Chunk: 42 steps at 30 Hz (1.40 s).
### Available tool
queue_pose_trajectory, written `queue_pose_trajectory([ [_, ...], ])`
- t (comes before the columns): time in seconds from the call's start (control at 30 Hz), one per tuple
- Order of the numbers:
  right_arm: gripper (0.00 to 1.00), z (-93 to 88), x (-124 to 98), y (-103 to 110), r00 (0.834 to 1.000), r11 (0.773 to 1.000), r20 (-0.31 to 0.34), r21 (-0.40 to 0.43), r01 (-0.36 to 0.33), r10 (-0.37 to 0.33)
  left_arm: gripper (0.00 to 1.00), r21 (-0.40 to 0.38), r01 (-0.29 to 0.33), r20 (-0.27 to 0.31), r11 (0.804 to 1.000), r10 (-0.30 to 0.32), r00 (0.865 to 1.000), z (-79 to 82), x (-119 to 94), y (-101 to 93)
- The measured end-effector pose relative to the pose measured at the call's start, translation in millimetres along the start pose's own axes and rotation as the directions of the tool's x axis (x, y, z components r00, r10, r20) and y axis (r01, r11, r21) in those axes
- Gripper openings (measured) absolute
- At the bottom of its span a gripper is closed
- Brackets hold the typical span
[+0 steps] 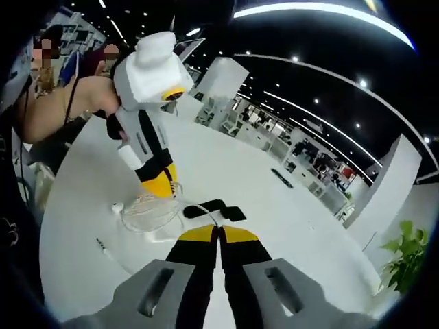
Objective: Peel open the Velcro strap on the desktop, arrange the wired earphones neatly onto it, and close the Velcro strap to secure them.
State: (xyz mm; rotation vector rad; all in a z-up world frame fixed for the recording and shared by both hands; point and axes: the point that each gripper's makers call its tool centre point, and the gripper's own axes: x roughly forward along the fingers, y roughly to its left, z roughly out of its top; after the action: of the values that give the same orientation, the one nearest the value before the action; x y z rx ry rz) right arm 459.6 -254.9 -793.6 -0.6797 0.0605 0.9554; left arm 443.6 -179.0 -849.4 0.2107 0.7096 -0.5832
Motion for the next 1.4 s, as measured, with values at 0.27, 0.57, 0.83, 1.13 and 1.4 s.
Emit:
queue_pose_trajectory([
  [0.27, 0.05, -7.7, 4.7, 4.3, 0.999, 0.998, 0.0, 0.05, -0.034, 0.034, 0.06, 0.014, 0.002, 0.004, 1.0, -0.002, 1.0, -0.1, -1.4, -3.1],
  [0.57, 0.06, -9.7, 5.6, 28.1, 0.994, 0.99, -0.035, -0.093, -0.108, 0.106, 0.06, 0.032, -0.017, -0.043, 0.999, 0.018, 0.999, -6.2, 4.1, -1.8],
  [0.83, 0.2, 10.2, -20.1, 52.1, 0.921, 0.9, 0.18, 0.215, -0.378, 0.344, 0.06, 0.059, -0.024, -0.057, 0.998, 0.027, 0.998, -9.4, 6.7, -3.7],
  [1.13, 0.2, 9.7, -2.7, 13.1, 0.928, 0.892, 0.167, 0.262, -0.367, 0.333, 0.06, 0.108, -0.032, -0.036, 0.994, 0.036, 0.999, -7.7, 7.0, -7.7],
  [1.4, 0.2, -14.5, 37.1, 42.8, 0.876, 0.85, 0.053, 0.221, -0.479, 0.48, 0.06, 0.123, -0.024, 0.011, 0.992, 0.023, 1.0, -3.5, 4.1, -8.6],
])
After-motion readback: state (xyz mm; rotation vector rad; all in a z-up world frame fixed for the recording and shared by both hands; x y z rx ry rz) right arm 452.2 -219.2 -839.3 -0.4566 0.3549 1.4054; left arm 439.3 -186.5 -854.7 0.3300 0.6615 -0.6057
